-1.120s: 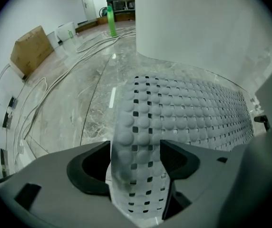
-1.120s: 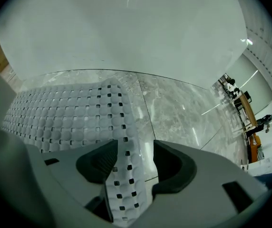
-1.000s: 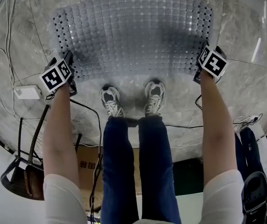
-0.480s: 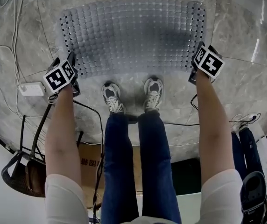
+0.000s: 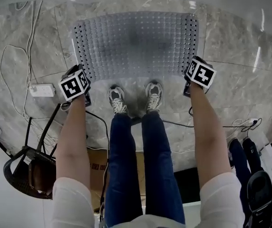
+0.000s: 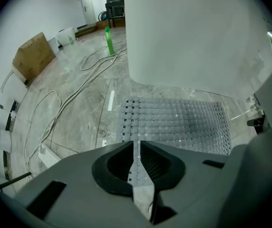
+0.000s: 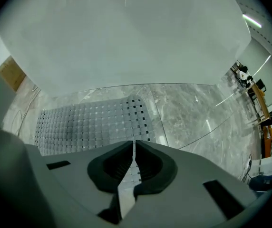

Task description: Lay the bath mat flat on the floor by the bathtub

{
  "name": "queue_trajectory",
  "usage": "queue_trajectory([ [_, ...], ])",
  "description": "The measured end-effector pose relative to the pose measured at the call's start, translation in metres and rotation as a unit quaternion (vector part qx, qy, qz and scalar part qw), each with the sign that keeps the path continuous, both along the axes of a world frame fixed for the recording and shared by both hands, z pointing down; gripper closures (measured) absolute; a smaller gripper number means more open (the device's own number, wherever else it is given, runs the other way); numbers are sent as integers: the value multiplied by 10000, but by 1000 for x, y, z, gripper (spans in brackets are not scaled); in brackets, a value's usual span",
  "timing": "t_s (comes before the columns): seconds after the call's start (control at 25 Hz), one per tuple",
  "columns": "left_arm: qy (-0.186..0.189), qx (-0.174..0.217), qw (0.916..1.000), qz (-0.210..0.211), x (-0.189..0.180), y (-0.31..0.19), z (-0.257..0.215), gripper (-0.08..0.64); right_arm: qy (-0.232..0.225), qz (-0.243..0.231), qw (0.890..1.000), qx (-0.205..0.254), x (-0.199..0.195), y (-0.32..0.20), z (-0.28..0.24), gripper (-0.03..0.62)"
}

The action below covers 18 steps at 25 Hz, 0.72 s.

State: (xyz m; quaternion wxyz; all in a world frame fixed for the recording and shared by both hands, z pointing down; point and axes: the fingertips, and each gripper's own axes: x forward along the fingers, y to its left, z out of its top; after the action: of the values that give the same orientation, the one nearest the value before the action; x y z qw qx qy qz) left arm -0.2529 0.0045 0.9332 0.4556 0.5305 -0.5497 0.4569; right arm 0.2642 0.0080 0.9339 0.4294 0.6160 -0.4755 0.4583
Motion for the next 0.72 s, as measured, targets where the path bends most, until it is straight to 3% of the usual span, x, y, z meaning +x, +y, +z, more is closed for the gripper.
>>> queue_trajectory([
  [0.52,242,265,9990,278,29,-9,-121,520,-493,-20,9982,345,-32,-10,-128,555],
  [0.72,562,468,9966,369,43,-15,-165,522,-748,124,9954,584,-44,-13,-173,557],
])
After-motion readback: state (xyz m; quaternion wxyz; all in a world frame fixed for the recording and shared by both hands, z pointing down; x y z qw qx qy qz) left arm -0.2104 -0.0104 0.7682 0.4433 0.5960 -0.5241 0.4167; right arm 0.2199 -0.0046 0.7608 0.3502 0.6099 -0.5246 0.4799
